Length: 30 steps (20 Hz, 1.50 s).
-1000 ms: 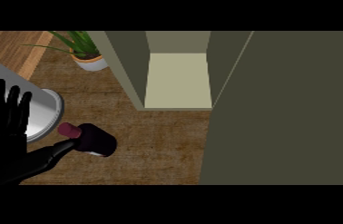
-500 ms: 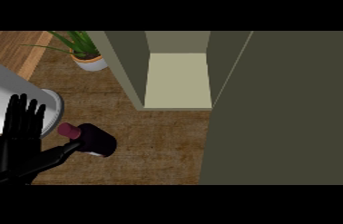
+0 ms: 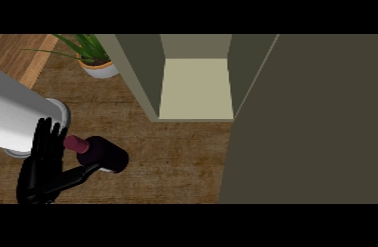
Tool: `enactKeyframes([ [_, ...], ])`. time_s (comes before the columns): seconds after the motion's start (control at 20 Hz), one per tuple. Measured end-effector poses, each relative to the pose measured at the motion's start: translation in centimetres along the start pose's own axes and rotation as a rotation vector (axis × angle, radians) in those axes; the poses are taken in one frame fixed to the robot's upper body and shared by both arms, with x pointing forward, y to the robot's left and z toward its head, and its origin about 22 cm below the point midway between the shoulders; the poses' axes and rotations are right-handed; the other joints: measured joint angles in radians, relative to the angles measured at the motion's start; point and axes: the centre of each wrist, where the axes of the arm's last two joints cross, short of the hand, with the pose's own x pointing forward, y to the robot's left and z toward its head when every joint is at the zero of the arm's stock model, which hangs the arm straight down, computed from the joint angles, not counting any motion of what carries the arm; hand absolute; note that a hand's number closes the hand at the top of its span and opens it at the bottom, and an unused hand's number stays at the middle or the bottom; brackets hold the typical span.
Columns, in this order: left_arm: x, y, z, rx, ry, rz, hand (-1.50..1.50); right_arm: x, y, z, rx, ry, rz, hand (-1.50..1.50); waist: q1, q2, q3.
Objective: Pick up the wine, place it into the cabinet and close the cabinet
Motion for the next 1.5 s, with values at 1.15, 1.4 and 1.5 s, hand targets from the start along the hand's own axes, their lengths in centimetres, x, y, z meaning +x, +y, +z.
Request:
enactKeyframes([
  [1.15, -12.7, 2.1, 0.8, -0.048, 0.073, 0.141, -1.50, -0.2, 0.2, 0.1, 0.012, -0.015, 0.017, -1.50, -0.003, 0.001, 0.000],
  [1.4, -13.7, 1.9, 1.0, -0.061, 0.037, 0.189, -1.50, -0.2, 0.1, 0.4, 0.013, -0.006, 0.026, -1.50, -0.001, -0.002, 0.006],
  [1.5, -13.8, 1.9, 0.9, -0.069, 0.035, 0.197, -1.50, -0.1, 0.0, 0.3, 0.013, -0.004, 0.030, -1.50, 0.001, -0.003, 0.008],
])
